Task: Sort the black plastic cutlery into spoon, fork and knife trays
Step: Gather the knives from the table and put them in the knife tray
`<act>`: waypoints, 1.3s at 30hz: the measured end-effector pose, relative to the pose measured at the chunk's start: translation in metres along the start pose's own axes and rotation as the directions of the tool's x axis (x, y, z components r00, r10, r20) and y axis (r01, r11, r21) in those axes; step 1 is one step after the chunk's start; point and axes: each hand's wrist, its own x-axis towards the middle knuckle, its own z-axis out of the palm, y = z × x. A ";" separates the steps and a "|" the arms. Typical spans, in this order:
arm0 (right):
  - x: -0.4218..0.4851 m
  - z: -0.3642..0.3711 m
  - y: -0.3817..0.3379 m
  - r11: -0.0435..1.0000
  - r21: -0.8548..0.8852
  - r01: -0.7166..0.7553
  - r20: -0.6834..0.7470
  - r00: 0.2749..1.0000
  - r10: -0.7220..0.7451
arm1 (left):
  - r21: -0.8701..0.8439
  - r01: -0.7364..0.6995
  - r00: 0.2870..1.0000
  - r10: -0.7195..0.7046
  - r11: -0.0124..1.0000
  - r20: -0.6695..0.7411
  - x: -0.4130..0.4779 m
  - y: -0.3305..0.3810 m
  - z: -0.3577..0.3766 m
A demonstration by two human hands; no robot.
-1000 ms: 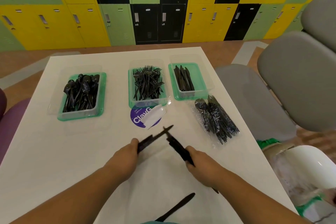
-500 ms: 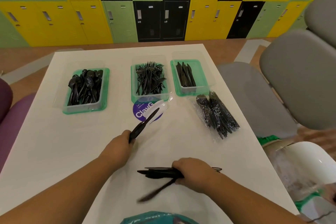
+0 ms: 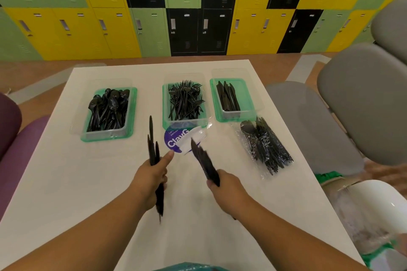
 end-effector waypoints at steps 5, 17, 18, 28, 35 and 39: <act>0.006 0.002 -0.049 0.981 0.188 -0.056 0.095 0.995 0.038 | 0.000 -0.065 0.967 0.063 0.998 0.249 -0.018 -0.001 0.037; -0.004 -0.022 -0.089 0.991 0.018 0.131 0.041 0.990 -0.131 | -0.053 0.090 0.976 -0.078 0.994 0.202 -0.022 0.018 0.060; -0.002 -0.023 -0.091 0.991 0.025 0.128 0.036 0.991 -0.129 | -0.095 0.096 0.981 -0.078 0.991 0.176 -0.022 0.020 0.061; 0.005 -0.025 -0.076 0.910 0.294 0.293 -0.185 0.951 -0.247 | -0.429 -0.064 0.997 0.074 0.901 0.006 -0.008 0.055 0.060; 0.002 -0.016 -0.070 0.609 0.765 -0.209 0.122 0.976 0.182 | -0.417 -0.194 0.977 0.214 0.888 0.002 -0.005 0.074 0.063; 0.007 -0.008 -0.062 0.689 0.689 -0.223 0.092 0.971 0.222 | -0.395 -0.214 0.970 0.243 0.894 0.024 -0.005 0.075 0.062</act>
